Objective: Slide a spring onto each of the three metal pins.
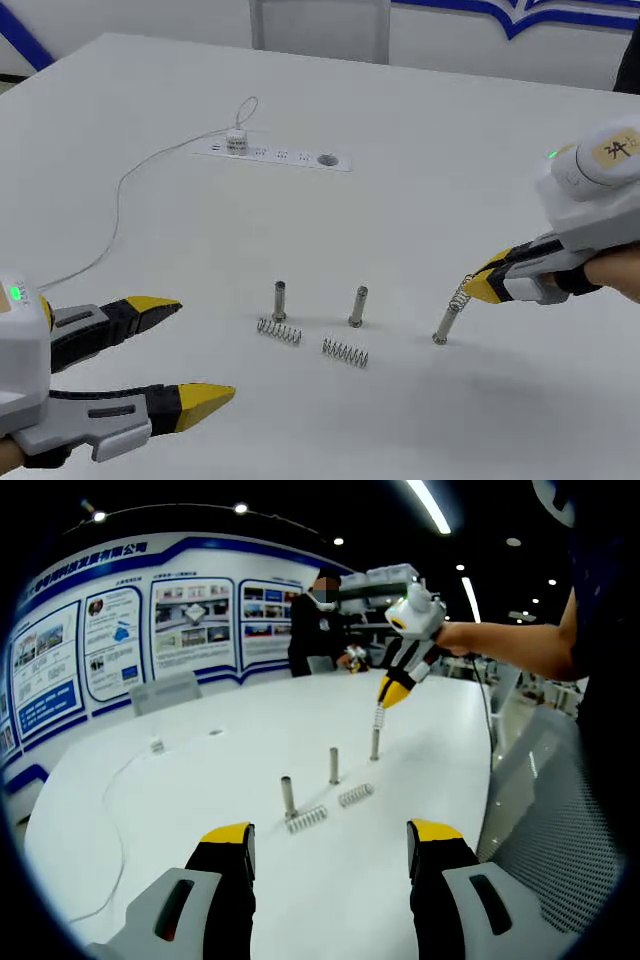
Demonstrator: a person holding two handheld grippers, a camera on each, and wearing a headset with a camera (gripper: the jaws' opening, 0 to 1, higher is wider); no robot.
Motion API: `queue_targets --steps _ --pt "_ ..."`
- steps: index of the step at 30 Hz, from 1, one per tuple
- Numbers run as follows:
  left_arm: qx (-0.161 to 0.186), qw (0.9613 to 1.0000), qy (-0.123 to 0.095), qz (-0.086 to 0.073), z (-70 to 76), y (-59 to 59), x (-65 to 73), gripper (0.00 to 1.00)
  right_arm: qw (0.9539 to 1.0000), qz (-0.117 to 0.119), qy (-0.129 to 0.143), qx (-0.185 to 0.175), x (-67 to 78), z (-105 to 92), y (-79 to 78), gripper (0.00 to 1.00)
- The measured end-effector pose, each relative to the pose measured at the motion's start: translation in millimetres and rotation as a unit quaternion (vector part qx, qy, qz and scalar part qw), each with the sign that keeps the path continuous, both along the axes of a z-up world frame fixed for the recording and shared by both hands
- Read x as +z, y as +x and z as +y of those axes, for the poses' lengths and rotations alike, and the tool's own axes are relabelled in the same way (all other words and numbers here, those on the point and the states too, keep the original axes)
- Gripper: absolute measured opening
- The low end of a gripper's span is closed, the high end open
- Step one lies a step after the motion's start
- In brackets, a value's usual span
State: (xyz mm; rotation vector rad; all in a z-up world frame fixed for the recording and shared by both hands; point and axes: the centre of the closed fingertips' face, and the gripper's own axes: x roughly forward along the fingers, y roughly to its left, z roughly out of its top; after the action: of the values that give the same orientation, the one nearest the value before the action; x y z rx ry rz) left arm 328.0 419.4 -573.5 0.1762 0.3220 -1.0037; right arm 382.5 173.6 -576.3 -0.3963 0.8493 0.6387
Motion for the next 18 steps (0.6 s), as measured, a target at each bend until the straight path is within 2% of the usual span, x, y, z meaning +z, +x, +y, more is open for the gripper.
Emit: queue_targets --steps 8,18 --pt "0.000 1.0000 0.001 0.002 0.3 0.2 -1.5 0.63 1.0000 0.006 0.003 -0.002 -6.1 1.2 1.5 0.11" --pt "0.001 1.0000 0.002 0.005 0.9 0.9 -3.7 0.63 0.9998 0.020 0.002 -0.004 -23.7 1.3 2.3 0.11"
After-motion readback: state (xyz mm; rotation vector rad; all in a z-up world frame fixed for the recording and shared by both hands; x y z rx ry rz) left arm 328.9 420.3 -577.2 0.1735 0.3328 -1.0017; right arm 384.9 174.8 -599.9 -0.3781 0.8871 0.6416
